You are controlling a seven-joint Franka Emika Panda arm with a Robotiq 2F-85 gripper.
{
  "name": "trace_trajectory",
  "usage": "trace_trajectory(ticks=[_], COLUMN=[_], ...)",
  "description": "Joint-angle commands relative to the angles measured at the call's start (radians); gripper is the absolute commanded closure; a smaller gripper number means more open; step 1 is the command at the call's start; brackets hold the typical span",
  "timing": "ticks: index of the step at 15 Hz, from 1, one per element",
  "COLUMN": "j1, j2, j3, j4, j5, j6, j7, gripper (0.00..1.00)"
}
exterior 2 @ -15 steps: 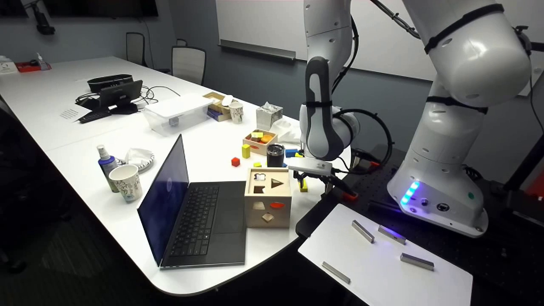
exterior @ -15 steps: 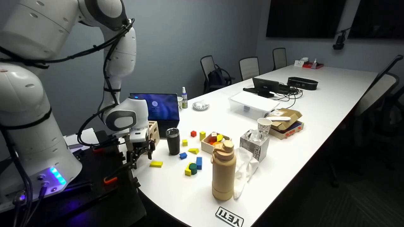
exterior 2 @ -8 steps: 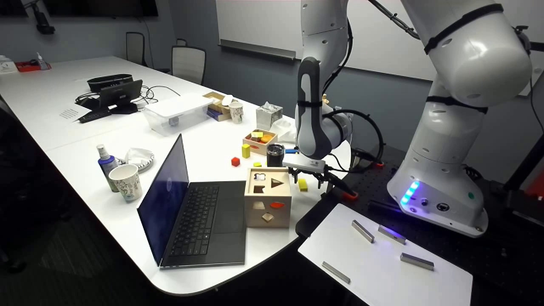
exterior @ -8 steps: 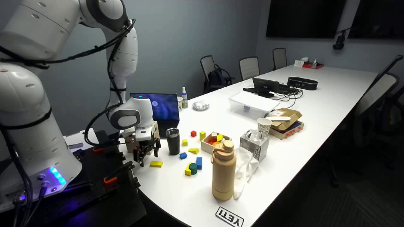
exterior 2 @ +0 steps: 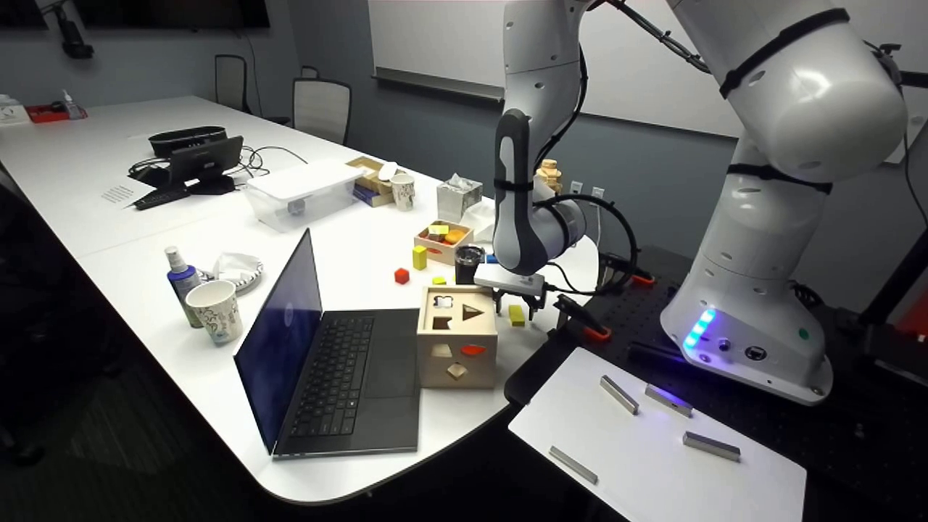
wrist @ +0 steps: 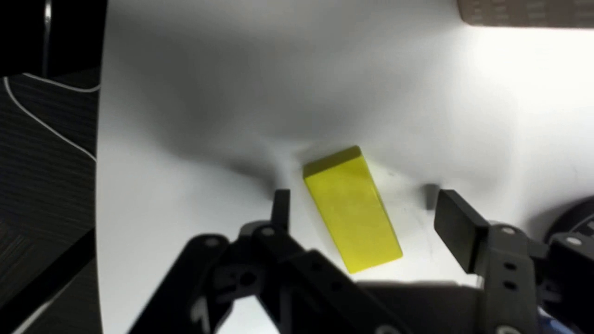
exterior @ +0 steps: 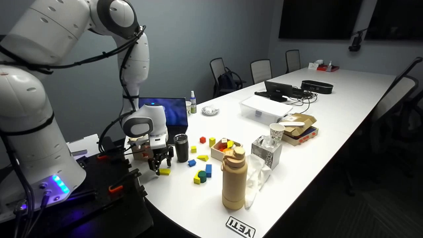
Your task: Pick up one yellow object from the table and put it in the box
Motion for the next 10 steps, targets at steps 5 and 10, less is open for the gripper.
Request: trace_trajectory(ticks=[5, 10], j1=[0.013, 0.018], j2=[0.003, -0.043], j3=[-0.013, -0.041], j4=[0.020, -0.009], j5=[0.056, 0.068], j6=[-0.014, -0.031], j7=[-0.081, -0.119], gripper=[0.80, 0.92])
